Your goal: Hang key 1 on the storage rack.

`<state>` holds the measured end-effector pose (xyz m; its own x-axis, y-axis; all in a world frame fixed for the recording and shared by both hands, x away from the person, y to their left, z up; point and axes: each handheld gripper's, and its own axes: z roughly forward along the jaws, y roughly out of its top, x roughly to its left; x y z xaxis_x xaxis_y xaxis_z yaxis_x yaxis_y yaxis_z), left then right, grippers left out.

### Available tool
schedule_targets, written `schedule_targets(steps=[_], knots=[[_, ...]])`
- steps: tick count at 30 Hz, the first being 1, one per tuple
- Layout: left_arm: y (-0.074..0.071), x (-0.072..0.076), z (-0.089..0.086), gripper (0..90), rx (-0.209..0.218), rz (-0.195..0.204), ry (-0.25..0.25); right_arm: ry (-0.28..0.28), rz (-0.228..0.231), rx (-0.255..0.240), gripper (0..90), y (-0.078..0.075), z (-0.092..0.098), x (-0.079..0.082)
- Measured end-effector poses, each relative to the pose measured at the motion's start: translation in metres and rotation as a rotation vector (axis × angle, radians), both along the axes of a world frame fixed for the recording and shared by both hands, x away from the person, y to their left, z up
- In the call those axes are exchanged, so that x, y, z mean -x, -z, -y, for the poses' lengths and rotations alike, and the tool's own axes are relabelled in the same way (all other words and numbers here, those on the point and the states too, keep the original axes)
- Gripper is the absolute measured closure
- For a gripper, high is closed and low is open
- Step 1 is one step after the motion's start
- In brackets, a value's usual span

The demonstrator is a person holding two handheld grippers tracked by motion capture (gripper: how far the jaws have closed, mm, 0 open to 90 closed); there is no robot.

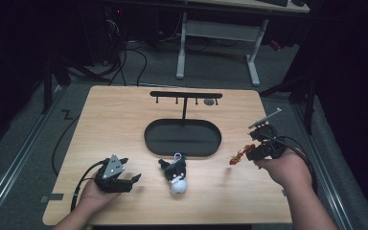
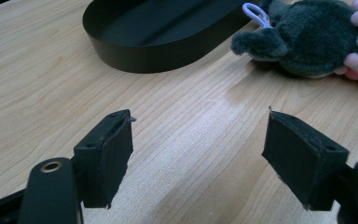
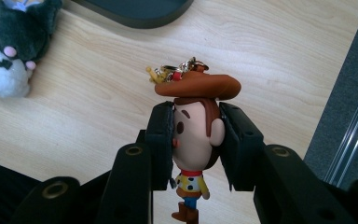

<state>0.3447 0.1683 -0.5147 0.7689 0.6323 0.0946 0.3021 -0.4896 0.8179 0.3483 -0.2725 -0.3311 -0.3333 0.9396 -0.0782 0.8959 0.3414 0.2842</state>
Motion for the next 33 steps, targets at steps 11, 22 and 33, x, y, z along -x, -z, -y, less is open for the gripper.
schedule_targets(steps=[11,22,33], knots=[[0.0,0.0,0.0,24.2,-0.007,-0.002,0.003,-0.023,-0.009,0.013,67.4,-0.011,-0.014,-0.019],[0.0,0.0,0.0,24.2,-0.005,-0.003,0.002,-0.018,0.012,0.014,67.4,-0.015,-0.018,-0.038],[0.0,0.001,-0.001,24.2,-0.005,0.001,0.004,-0.016,0.018,0.012,67.4,-0.016,-0.023,-0.058]])
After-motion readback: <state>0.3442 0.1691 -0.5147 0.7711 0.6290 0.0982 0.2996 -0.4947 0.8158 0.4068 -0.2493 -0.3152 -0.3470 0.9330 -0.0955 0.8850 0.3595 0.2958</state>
